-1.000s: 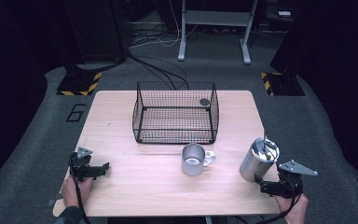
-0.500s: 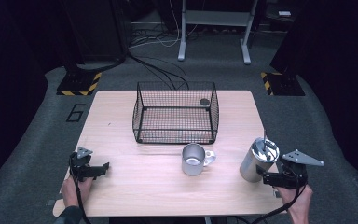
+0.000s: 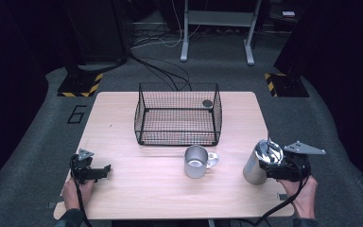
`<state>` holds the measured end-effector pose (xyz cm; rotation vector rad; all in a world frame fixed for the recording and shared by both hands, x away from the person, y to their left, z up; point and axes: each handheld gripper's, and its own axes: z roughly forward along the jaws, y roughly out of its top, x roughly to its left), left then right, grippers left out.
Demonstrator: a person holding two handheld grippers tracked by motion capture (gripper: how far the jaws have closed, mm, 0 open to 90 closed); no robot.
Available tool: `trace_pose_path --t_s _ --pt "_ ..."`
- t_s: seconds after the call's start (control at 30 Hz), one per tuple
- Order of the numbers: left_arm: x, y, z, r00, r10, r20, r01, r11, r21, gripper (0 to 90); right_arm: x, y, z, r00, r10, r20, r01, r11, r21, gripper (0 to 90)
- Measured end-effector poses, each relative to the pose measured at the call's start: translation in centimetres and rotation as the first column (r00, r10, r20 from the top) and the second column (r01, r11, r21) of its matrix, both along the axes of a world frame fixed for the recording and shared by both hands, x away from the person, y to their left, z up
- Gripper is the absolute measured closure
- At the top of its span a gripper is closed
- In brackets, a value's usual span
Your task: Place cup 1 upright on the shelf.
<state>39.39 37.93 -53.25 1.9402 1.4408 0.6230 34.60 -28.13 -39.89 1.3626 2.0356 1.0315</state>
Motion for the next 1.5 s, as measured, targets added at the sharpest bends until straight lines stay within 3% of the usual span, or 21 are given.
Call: trace_pose_path --t_s 0.07,0.43,0.73,1.5 --pt "0.0 0.0 0.0 1.0000 0.000 0.000 0.000 1.0000 0.000 0.1 0.3 0.2 0.2 0.9999 0.010 -0.007 -0.010 0.9996 -0.026 0.0" --pt "0.0 0.0 0.0 1.0000 0.001 0.000 -0.001 1.0000 0.000 0.1 1.6 0.8 0.3 0.9984 0.017 -0.054 -0.019 0.9986 -0.049 0.0" --pt "0.0 0.0 0.0 1.0000 0.001 -0.001 -0.001 1.0000 -0.002 0.1 2.2 1.2 -0.1 0.9978 0.019 -0.064 -0.024 0.9970 -0.073 0.0" --pt "0.0 0.0 0.0 1.0000 0.000 0.000 0.000 1.0000 -0.002 0.1 2.1 1.4 0.1 0.9972 0.033 -0.067 -0.038 0.9962 -0.078 3.4"
